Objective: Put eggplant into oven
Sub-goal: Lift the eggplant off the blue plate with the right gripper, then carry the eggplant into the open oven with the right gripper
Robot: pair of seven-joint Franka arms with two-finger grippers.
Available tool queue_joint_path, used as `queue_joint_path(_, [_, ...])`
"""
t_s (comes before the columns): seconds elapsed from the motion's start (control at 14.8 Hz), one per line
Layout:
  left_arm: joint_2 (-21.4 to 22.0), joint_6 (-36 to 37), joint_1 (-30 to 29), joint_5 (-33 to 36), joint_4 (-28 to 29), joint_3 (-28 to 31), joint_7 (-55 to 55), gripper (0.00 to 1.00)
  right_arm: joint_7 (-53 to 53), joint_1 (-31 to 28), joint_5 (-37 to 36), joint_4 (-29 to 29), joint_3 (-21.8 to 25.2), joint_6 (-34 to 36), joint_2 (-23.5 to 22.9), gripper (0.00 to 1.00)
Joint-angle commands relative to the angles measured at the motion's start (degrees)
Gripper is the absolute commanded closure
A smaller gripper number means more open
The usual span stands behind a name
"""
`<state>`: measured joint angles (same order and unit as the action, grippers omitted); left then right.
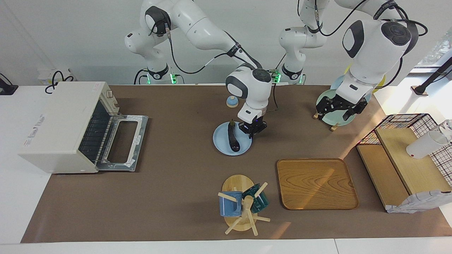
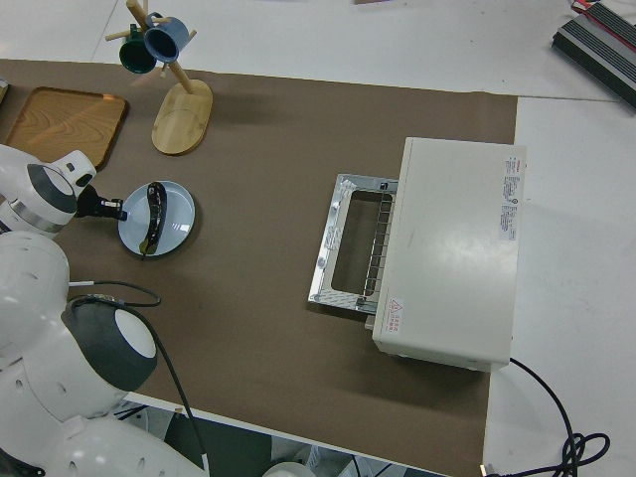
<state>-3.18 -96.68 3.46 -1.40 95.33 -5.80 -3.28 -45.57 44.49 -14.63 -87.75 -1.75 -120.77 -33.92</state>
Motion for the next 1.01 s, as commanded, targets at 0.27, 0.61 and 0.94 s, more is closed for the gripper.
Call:
queue_joint_path(0.27, [4.67, 3.51, -0.03, 1.22, 4.07, -0.18, 0.02, 0.00, 16.27, -5.63, -5.22, 4.61, 0.26, 15.45, 3.32, 1.00])
queue_joint_path(0.61, [4.76, 4.40, -0.12, 0.70, 3.38, -0.18, 0.02, 0.00, 20.78, -15.99, -5.58, -9.40, 0.26, 15.92, 14.11, 1.00])
queue_joint_path(0.94, [4.50, 4.40, -0.12, -0.36, 2.32, -0.01, 0.02, 0.00, 39.30, -34.01, -5.50, -34.92, 0.08, -0.77, 32.93, 1.00])
